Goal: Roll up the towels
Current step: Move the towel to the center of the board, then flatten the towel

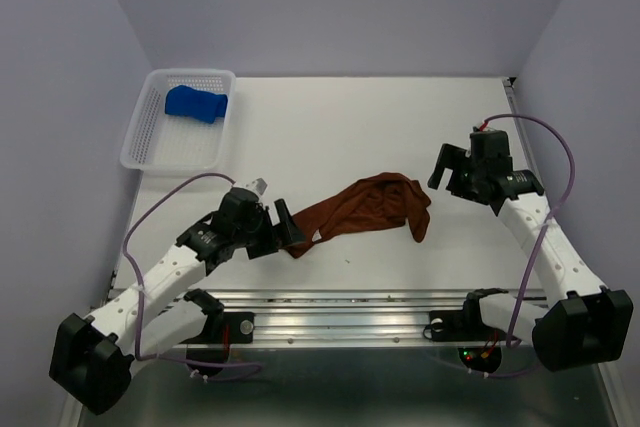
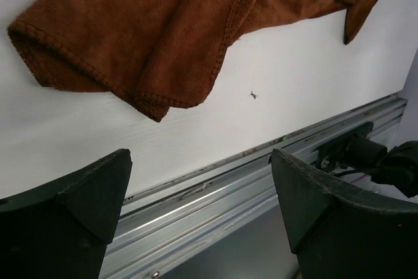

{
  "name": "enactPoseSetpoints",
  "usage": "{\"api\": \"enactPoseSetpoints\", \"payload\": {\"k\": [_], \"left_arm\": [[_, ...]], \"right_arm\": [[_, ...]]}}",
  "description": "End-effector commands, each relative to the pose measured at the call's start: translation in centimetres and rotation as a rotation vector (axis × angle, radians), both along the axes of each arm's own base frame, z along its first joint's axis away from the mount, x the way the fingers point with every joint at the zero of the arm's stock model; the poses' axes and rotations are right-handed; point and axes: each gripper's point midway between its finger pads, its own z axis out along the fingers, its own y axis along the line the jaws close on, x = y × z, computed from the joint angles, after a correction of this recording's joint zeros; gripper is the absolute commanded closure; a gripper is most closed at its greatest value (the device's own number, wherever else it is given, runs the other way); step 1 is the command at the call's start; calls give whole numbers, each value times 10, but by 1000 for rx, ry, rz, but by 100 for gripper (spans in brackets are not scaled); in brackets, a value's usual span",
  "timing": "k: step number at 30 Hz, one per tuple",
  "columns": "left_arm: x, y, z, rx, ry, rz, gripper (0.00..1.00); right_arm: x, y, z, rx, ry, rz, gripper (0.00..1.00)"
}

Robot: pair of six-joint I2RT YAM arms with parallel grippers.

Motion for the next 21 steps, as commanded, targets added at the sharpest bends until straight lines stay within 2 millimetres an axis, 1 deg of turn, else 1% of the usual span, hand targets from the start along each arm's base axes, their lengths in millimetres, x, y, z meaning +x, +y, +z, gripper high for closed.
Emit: {"api": "enactPoseSetpoints", "payload": {"k": [1, 2, 3, 4, 5, 7, 8, 11, 12, 14, 15, 16, 18, 19, 21], "left_arm": [[3, -20, 5, 35, -35, -6, 1], [1, -24, 3, 56, -30, -16, 1], [-7, -31, 0, 86, -23, -55, 1], [-4, -35, -1, 124, -12, -56, 1], [4, -31, -4, 193, -38, -19, 1], [4, -35, -4, 318, -35, -48, 1], [15, -24, -5, 408, -67, 6, 1], [24, -16, -11, 558, -67, -14, 1], [27, -18, -16, 586, -60, -29, 1], [30, -19, -21, 608, -55, -41, 3], [31, -23, -22, 609, -59, -63, 7], [33, -25, -26, 618, -53, -72, 10], [32, -31, -28, 612, -50, -109, 12], [32, -32, -33, 618, -47, -130, 13], [30, -35, -39, 614, -37, -162, 18]], "right_arm": [[1, -3, 3, -5, -36, -21, 0], [1, -3, 2, -8, -33, -23, 0], [1, -4, 0, -14, -29, -26, 0], [1, -5, -2, -18, -25, -24, 0], [1, -5, -3, -22, -20, -21, 0], [1, -4, -3, -20, -18, -9, 0], [1, -3, -3, -23, -18, 1, 0], [1, -3, -4, -31, -15, 11, 0], [1, -4, -5, -32, -13, 10, 0], [2, -3, -5, -34, -10, 19, 0], [2, -3, -5, -36, -10, 21, 0], [2, -3, -5, -38, -10, 20, 0], [2, -4, -6, -39, -7, 19, 0], [3, -4, -5, -39, -9, 19, 0], [3, -4, -6, -42, -6, 20, 0]]}}
